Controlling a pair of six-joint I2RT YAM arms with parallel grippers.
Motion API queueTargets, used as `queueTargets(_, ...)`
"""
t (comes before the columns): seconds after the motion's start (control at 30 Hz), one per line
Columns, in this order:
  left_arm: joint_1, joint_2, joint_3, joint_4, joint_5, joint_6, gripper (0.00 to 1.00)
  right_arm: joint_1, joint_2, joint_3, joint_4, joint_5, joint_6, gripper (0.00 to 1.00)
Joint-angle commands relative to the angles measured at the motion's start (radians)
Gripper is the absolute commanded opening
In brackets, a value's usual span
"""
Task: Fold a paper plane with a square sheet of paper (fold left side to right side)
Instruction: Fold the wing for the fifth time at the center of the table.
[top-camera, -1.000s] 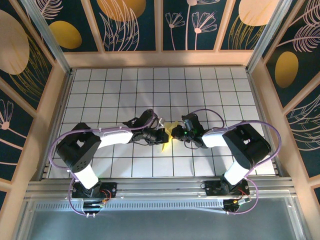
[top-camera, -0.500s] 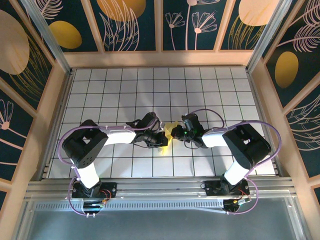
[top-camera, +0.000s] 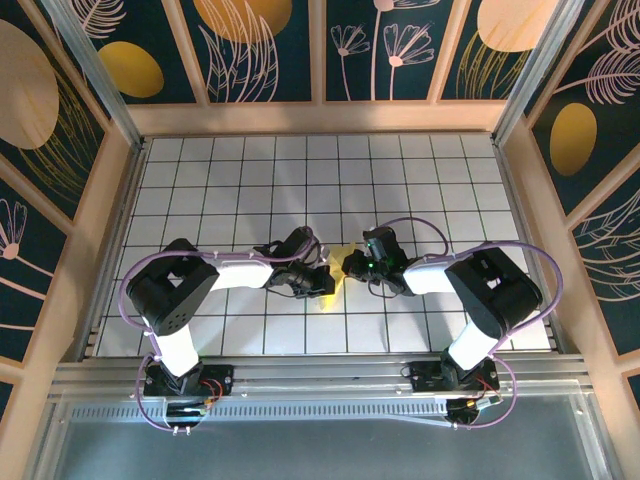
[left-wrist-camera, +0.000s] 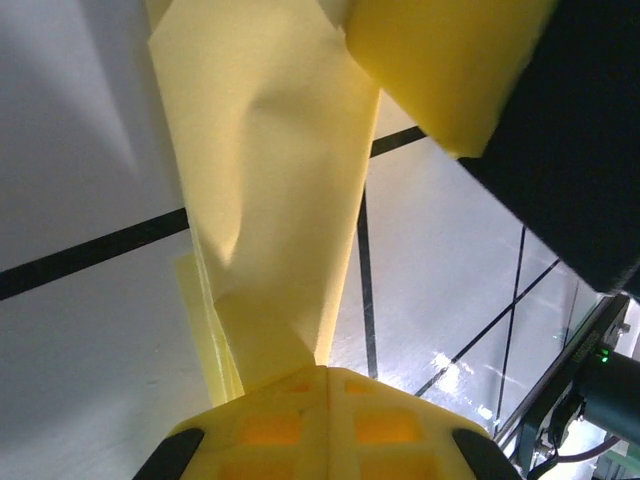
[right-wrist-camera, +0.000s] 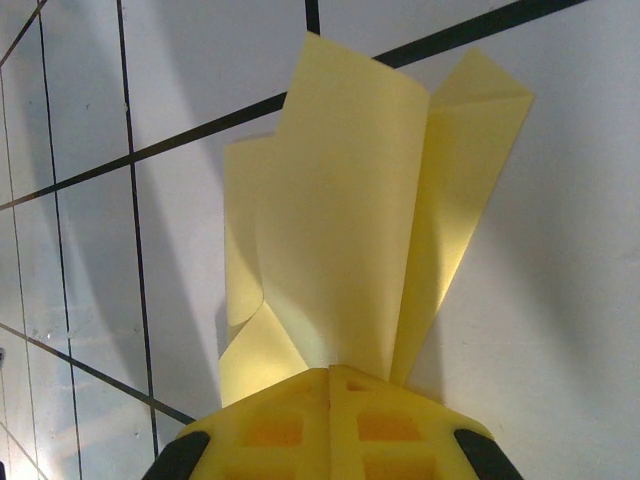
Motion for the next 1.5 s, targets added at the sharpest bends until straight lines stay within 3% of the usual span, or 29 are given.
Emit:
queueTargets(0.0, -0.005, 0.021, -0.02, -0.025, -0.014, 0.013, 0.06, 0.013, 0.038, -0.024, -0.174, 0.04, -0.019, 0.0)
queueTargets(0.73, -0.016, 0.037, -0.042, -0.009, -0.024, 0.003, 0.06, 0.017, 0.016, 0.039, -0.212, 0.038, -0.042, 0.0)
queueTargets(0.93, -0.022, 0.039, -0.041, -0.065, -0.099, 0.017, 0.02, 0.013, -0.054, 0.063, -0.214, 0.034, -0.057, 0.0)
queueTargets(1.17, -0.028, 0.05, -0.038, -0.096, -0.153, 0.027, 0.0, 0.0, -0.179, 0.003, -0.144, 0.023, -0.087, 0.0)
queueTargets(1.47, -0.039, 0.066, -0.02, -0.149, -0.207, 0.044, 0.0, 0.048, -0.126, -0.081, 0.042, -0.05, -0.042, 0.0)
